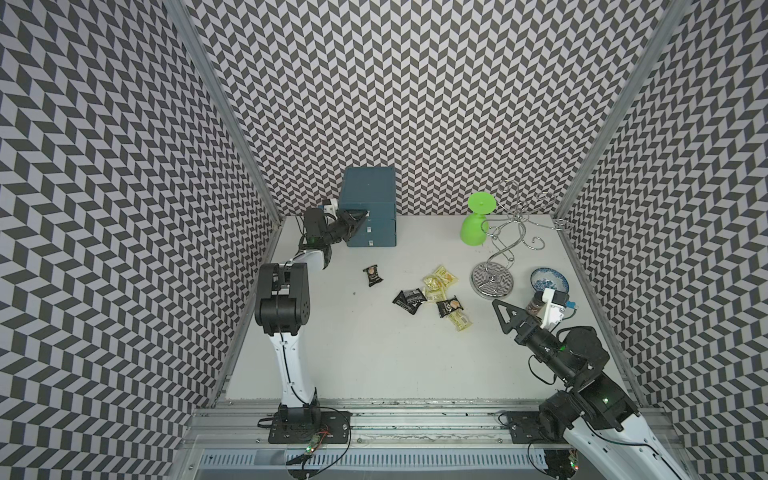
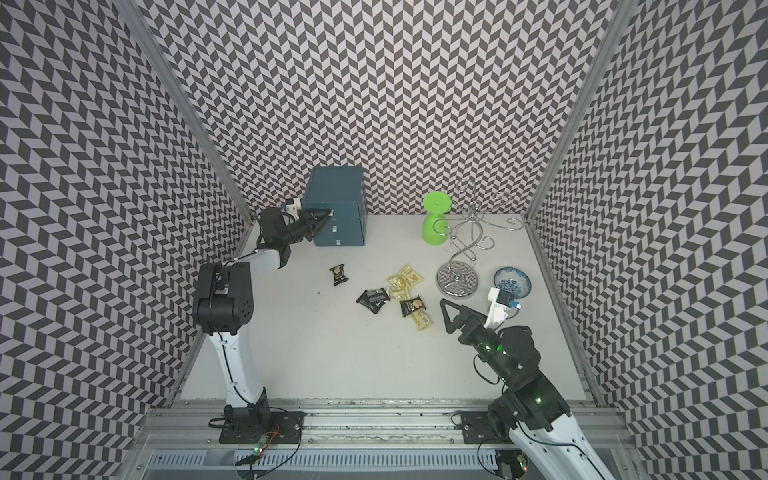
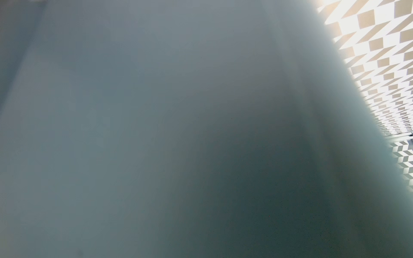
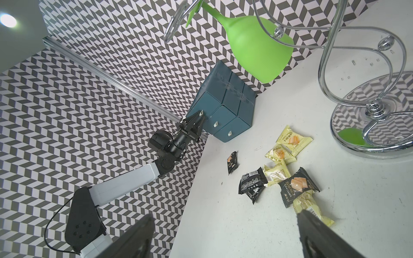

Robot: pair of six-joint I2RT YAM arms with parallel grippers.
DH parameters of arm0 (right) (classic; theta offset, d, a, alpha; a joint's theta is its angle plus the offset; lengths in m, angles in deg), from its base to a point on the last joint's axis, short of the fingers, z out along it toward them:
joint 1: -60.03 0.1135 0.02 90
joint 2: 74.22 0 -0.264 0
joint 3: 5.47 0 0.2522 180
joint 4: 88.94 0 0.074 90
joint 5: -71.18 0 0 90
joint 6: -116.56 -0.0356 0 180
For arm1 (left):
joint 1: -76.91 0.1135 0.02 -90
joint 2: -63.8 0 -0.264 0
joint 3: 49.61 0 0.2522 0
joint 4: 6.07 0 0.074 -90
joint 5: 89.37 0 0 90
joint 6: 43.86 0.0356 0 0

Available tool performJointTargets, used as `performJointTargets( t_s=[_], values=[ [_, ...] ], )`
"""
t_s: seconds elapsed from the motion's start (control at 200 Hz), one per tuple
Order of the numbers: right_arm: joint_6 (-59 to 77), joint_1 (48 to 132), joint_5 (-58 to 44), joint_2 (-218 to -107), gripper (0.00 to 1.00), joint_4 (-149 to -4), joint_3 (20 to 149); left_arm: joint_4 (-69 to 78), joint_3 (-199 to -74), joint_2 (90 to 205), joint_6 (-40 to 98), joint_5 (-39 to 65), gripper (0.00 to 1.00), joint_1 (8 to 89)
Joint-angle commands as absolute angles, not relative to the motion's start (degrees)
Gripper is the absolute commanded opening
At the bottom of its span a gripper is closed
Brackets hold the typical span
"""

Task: Place the cookies into the drawer by color
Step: Close the drawer in the storage box, then open the drawer in the storage box.

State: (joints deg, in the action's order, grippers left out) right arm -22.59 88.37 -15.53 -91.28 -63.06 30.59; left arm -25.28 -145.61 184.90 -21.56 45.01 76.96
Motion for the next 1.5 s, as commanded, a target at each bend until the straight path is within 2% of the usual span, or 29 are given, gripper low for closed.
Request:
performJointTargets(
  t_s=[0.0, 0.23, 0.416, 0.576, 0.721, 0.876, 1.006, 1.207, 1.492],
  values=[
    [-22.25, 88.59, -16.41, -90.06, 1.0, -63.46, 32.5, -23.11, -148.37, 186.93, -19.28, 42.68, 0.36, 77.36],
    [-22.32, 88.57, -16.8, -88.88, 1.0, -62.61, 32.29, -21.99, -146.14, 184.75, -16.44, 42.0, 0.46, 77.28],
    [-22.41, 88.58, -16.52, -89.44, 1.0, -63.37, 32.37, -20.83, -141.77, 179.72, -13.25, 41.11, 0.66, 77.26],
    [-22.32, 88.59, -15.84, -90.31, 1.0, -64.09, 32.5, -19.1, -135.93, 172.62, -9.77, 39.47, 0.91, 77.26],
    [-22.31, 88.52, -15.56, -90.72, 1.0, -64.74, 32.24, -13.0, -132.2, 165.04, -3.79, 36.64, 0.98, 76.92],
    [-22.82, 88.56, -15.31, -91.16, 1.0, -65.98, 31.5, -3.25, -130.13, 157.19, 6.16, 28.19, 0.97, 74.98],
    [-23.17, 88.55, -14.7, -92.25, 1.0, -67.41, 30.94, -3.42, -126.87, 155.08, 9.16, 23.23, 0.84, 73.06],
    [-23.1, 88.58, -13.55, -94.1, 1.0, -67.72, 31.65, -11.39, -125.87, 163.75, 2.71, 28.61, 0.67, 72.97],
    [-23.19, 88.56, -14.51, -92.78, 1.0, -66.03, 31.32, -24.69, -128.7, 175.75, -5.67, 34.74, 0.65, 72.97]
  ],
)
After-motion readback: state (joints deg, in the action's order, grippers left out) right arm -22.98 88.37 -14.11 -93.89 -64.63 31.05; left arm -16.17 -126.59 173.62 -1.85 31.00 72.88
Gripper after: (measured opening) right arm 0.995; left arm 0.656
